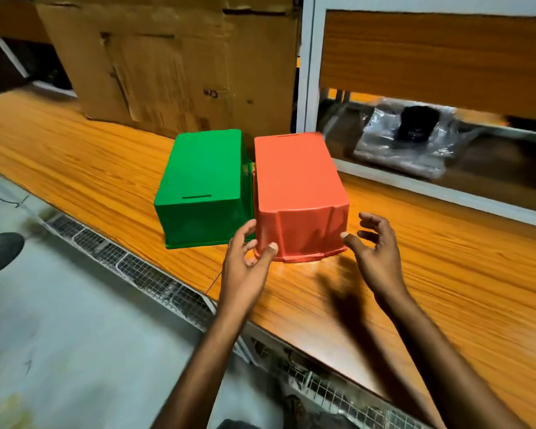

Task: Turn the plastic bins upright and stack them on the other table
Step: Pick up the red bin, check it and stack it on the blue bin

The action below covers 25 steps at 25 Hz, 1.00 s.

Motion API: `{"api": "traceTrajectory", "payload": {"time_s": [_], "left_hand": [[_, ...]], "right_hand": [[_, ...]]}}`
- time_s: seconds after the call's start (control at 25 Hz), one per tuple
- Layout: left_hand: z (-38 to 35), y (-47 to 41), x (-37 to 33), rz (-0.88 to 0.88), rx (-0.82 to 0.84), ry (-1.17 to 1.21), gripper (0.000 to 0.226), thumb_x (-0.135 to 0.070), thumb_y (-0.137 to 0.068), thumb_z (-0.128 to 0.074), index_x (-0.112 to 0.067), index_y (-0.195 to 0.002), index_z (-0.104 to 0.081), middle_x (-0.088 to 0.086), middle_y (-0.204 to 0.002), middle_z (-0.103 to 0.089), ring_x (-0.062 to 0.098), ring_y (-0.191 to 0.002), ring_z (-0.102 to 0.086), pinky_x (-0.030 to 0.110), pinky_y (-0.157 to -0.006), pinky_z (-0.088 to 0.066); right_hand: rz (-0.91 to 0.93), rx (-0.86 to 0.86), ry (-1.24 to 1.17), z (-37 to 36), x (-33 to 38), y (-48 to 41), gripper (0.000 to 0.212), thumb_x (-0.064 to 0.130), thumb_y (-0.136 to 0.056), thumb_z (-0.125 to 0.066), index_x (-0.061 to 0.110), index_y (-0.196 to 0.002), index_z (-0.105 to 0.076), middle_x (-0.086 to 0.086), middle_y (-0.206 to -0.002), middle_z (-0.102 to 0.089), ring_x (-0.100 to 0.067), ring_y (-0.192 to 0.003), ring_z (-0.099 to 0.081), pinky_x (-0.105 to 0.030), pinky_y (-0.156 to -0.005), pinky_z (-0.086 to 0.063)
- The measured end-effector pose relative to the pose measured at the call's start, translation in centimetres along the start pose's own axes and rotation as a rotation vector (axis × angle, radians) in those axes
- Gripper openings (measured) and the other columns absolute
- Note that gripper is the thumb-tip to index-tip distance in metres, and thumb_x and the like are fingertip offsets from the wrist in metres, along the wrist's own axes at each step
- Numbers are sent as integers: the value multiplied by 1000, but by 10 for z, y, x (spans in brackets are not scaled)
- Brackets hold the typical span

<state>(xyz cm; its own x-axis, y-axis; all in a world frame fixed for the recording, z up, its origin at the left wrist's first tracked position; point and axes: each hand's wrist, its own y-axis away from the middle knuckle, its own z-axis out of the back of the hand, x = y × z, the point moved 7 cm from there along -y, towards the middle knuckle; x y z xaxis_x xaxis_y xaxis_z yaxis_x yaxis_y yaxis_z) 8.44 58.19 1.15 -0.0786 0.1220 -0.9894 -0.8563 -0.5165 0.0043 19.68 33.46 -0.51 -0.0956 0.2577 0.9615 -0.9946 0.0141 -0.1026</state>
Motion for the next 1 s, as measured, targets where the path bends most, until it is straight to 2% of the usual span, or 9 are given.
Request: {"api": "traceTrajectory", "payload": {"time_s": [0.16, 0.28, 0.36, 0.44, 0.52, 0.64, 0.76, 0.88, 1.0], "left_hand": [[-14, -48, 24, 49, 50, 32, 67, -38, -96, -69, -30, -155, -40, -14, -149, -44, 8, -137, -45, 25, -107, -39], [-24, -67, 37, 91, 119, 52, 88, -57, -83, -73, -29, -158, -36, -5, -156, -47, 9, -140, -48, 34, -117, -40], [-28, -73, 41, 90, 191, 78, 90, -48, -79, -80, -29, -156, -37, 0, -154, -51, 10, -134, -55, 37, -114, -46], [-25, -75, 30, 40, 228, 119, 85, -24, -82, -82, -25, -155, -38, 4, -151, -54, 2, -124, -60, 21, -103, -51], [-19, -78, -1, -85, 244, 150, 84, -14, -82, -80, -23, -154, -39, 0, -151, -53, -10, -118, -59, 12, -97, -48], [-13, -82, -60, -252, 301, 210, 80, -22, -83, -76, -25, -154, -38, -10, -150, -50, -11, -126, -54, 16, -104, -46], [-11, -88, -111, -323, 354, 269, 81, -33, -85, -73, -28, -155, -31, -10, -156, -47, -9, -132, -51, 15, -107, -44], [-19, -95, -133, -338, 401, 294, 78, -39, -89, -71, -27, -156, -32, -5, -155, -50, -10, -129, -54, 15, -104, -45], [-29, -99, -133, -356, 448, 292, 70, -42, -92, -69, -28, -150, -32, -6, -151, -54, -4, -130, -56, 18, -104, -49]], "right_hand": [[-74, 8, -34, -24, -12, -29, 65, 32, -85, -79, 27, -143, -50, 2, -147, -53, -18, -128, -55, -39, -103, -51], [-122, 117, -138, -47, -9, -42, 78, 41, -73, -80, 33, -144, -48, 5, -142, -60, -13, -130, -57, -43, -112, -47], [-116, 115, -100, -50, -5, -40, 81, 33, -72, -82, 33, -145, -47, 6, -138, -63, -13, -128, -58, -47, -111, -47], [-79, 66, -67, -40, 11, -32, 83, 21, -73, -81, 31, -147, -47, 5, -139, -62, -14, -128, -58, -44, -107, -51], [4, 15, -60, -21, 40, -25, 83, 14, -72, -77, 28, -149, -47, 6, -143, -60, -13, -130, -57, -35, -102, -52], [132, -1, -122, 14, 95, -15, 71, 1, -77, -70, 18, -142, -49, 1, -142, -61, -11, -129, -58, -32, -95, -52], [192, 2, -220, 46, 143, -8, 60, 3, -80, -59, 13, -138, -50, -2, -139, -62, -11, -129, -59, -24, -93, -51], [211, 35, -158, 57, 162, -2, 68, 7, -78, -59, 18, -144, -49, -1, -147, -59, -13, -135, -54, -23, -96, -48], [206, 7, -124, 64, 150, 9, 79, 1, -76, -64, 22, -149, -42, 5, -144, -58, -8, -127, -59, -22, -92, -51]]}}
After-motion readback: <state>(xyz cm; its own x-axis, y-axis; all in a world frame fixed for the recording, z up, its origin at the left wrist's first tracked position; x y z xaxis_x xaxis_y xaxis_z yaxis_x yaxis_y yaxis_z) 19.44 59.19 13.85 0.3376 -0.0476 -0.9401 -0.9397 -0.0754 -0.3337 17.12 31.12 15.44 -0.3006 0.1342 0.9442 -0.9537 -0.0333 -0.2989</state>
